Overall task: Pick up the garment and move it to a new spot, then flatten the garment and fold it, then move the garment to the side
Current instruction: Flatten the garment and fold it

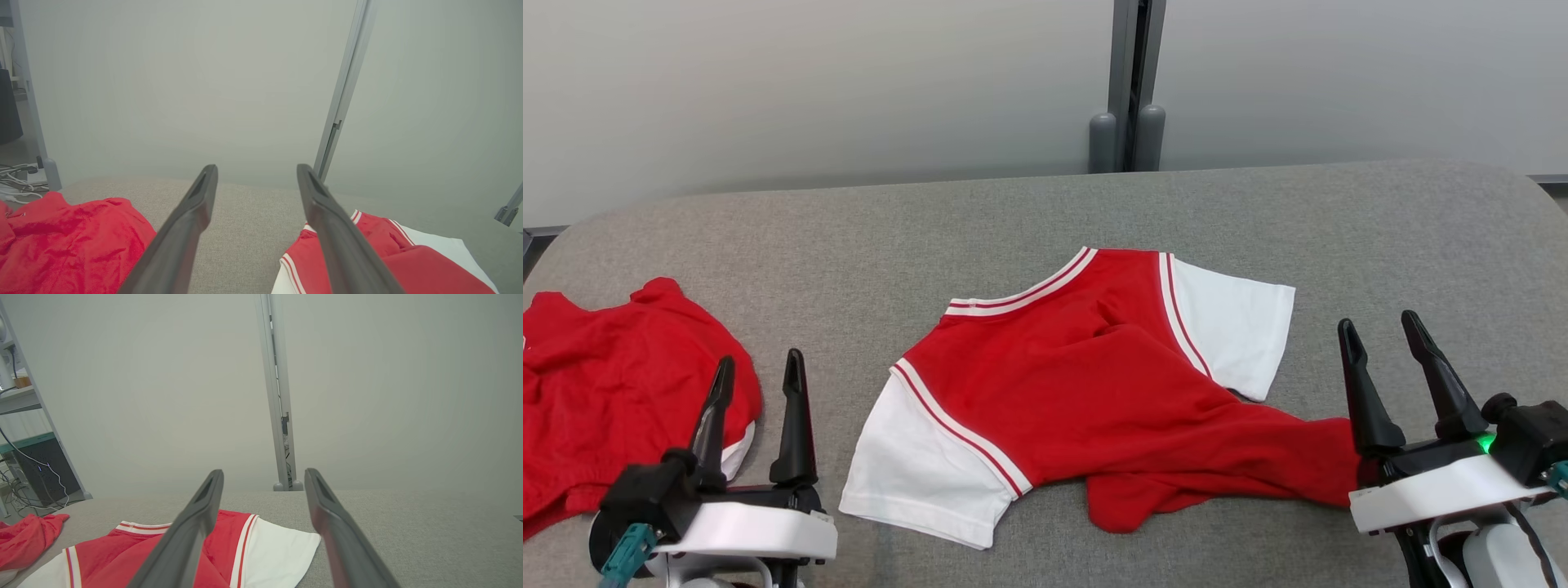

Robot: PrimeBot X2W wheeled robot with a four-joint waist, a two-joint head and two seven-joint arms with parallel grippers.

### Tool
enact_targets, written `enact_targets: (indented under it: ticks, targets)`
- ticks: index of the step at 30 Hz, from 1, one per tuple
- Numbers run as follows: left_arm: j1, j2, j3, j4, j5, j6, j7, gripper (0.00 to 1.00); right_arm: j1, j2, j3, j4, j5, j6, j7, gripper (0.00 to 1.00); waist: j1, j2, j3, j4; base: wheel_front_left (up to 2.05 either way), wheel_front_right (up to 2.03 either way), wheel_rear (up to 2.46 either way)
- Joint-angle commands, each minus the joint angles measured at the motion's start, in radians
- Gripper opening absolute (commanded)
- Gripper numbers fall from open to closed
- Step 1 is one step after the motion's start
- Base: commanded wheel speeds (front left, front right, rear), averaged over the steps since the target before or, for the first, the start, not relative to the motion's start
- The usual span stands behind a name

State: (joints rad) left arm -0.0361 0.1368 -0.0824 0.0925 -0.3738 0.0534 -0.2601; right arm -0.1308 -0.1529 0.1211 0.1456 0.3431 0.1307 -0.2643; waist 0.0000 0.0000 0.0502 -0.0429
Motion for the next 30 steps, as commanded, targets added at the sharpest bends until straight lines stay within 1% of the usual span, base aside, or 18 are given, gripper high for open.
enact_targets:
  ticks: [1,8,23,25,28,30]
  targets:
    - [0.018,-0.009,0.012,-0.008,0.015,-0.01,-0.005,1.0,0.013,0.004,-0.002,0.002,-0.002,0.0,-0.002,1.0,0.0,0.0,-0.002,-0.001,0.0,0.0,0.0]
    - [0.032,-0.039,0.032,-0.004,0.056,-0.043,-0.005,1.0,0.016,0.003,-0.004,0.012,-0.01,0.0,-0.002,1.0,0.0,0.0,-0.014,-0.001,0.0,0.0,0.0]
    - [0.041,-0.067,0.06,0.033,0.081,-0.07,-0.005,1.0,0.022,-0.008,-0.022,0.021,-0.013,0.0,-0.002,1.0,0.0,0.0,-0.017,0.002,0.0,0.0,0.0]
    - [0.041,-0.068,0.058,0.043,0.081,-0.075,-0.005,1.0,0.026,-0.015,-0.027,0.038,-0.002,0.0,-0.002,1.0,0.0,0.0,-0.015,0.002,0.0,0.0,0.0]
    - [0.04,-0.067,0.061,0.06,0.072,-0.08,-0.005,1.0,0.022,-0.046,-0.031,0.049,0.018,0.0,0.0,1.0,0.0,0.0,-0.013,0.001,0.0,0.0,0.0]
    - [0.043,-0.064,0.062,0.074,0.069,-0.079,-0.005,1.0,0.028,-0.068,-0.031,0.056,0.036,0.0,0.022,1.0,0.0,0.0,-0.012,-0.001,0.0,0.0,0.0]
